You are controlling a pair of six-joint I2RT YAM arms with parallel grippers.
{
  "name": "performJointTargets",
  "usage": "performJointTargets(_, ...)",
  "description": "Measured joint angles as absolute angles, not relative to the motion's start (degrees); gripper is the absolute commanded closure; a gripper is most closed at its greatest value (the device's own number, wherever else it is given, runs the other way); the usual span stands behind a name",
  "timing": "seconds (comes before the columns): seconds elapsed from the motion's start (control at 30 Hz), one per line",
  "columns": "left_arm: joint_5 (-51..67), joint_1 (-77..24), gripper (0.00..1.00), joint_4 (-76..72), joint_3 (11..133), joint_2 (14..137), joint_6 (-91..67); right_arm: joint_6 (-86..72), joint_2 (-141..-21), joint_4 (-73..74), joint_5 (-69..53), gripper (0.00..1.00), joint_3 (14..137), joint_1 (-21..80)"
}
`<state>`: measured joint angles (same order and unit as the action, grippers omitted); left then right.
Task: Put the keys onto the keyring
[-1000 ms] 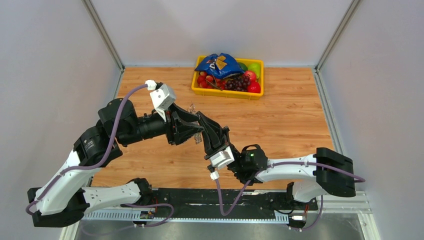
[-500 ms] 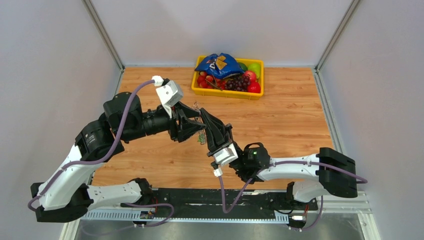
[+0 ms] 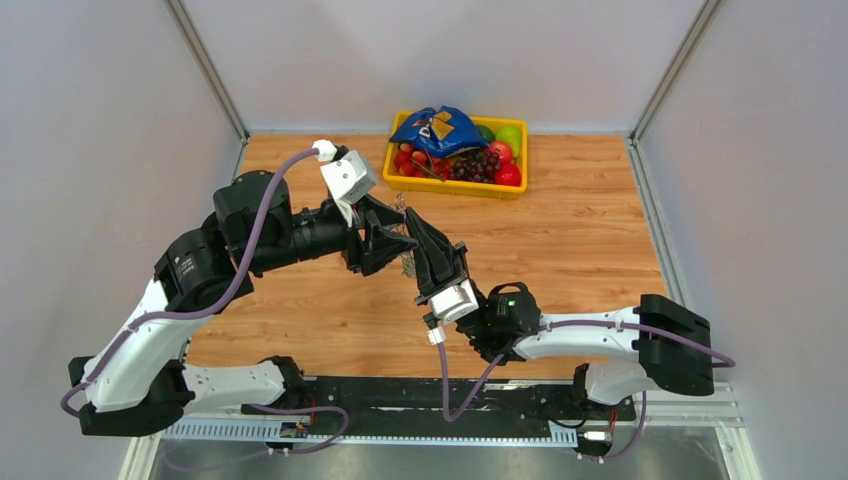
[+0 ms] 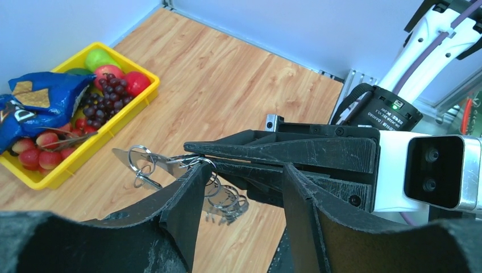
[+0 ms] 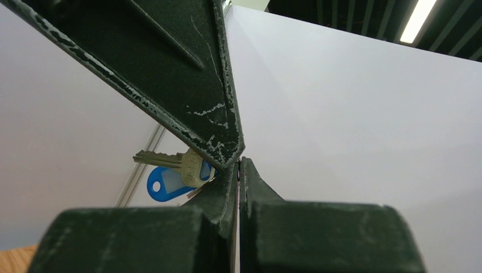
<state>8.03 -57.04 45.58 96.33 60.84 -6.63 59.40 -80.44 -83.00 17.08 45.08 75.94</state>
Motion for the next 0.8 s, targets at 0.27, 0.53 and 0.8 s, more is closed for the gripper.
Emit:
performJointTargets(0.27, 7.1, -57.3, 0.39, 46.0, 96.9, 61.1, -3.0, 58.5, -80.4, -83.0, 17.5, 1.00, 45.1, 75.9)
performJointTargets(0.53, 4.4, -57.3, 0.37, 43.3, 95.6, 60.7, 2.4, 58.1, -80.4, -83.1, 17.5, 1.00, 45.1, 75.9)
performJointTargets(0.8, 4.0, -57.3, 0.36, 39.3, 94.2, 59.9, 5.0, 58.1, -80.4, -83.0, 17.2, 1.00, 45.1, 76.0)
